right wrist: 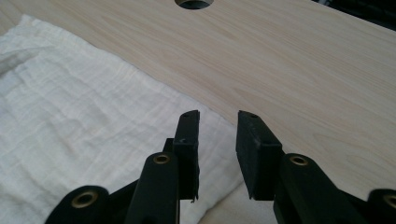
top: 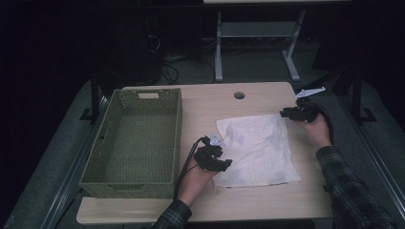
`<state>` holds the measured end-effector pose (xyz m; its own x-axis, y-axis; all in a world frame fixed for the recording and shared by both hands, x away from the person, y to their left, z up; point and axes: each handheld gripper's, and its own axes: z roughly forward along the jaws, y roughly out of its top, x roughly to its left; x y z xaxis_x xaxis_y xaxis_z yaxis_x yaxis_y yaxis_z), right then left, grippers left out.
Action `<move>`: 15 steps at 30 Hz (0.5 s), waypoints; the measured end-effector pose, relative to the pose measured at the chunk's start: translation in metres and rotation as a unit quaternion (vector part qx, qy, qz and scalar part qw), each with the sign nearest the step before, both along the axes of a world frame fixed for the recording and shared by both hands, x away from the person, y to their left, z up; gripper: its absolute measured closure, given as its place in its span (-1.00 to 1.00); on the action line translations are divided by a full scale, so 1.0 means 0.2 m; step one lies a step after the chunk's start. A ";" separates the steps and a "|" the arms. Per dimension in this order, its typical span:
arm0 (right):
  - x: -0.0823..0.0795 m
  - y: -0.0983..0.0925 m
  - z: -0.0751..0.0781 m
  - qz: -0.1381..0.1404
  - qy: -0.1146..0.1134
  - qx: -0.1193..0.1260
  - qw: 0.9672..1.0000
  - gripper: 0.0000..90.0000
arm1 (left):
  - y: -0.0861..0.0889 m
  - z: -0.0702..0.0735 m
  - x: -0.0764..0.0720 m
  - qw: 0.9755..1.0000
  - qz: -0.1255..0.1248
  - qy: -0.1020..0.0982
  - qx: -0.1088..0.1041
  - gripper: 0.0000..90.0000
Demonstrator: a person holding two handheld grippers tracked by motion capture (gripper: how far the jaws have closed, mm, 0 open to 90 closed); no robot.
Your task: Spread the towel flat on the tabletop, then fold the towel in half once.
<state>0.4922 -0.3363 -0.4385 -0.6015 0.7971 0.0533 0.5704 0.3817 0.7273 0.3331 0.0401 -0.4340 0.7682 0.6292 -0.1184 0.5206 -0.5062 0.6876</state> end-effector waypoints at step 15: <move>0.02 -0.01 -0.01 0.004 0.006 0.003 1.000 0.52 | -0.02 0.05 0.26 0.999 0.030 -0.015 0.013 0.00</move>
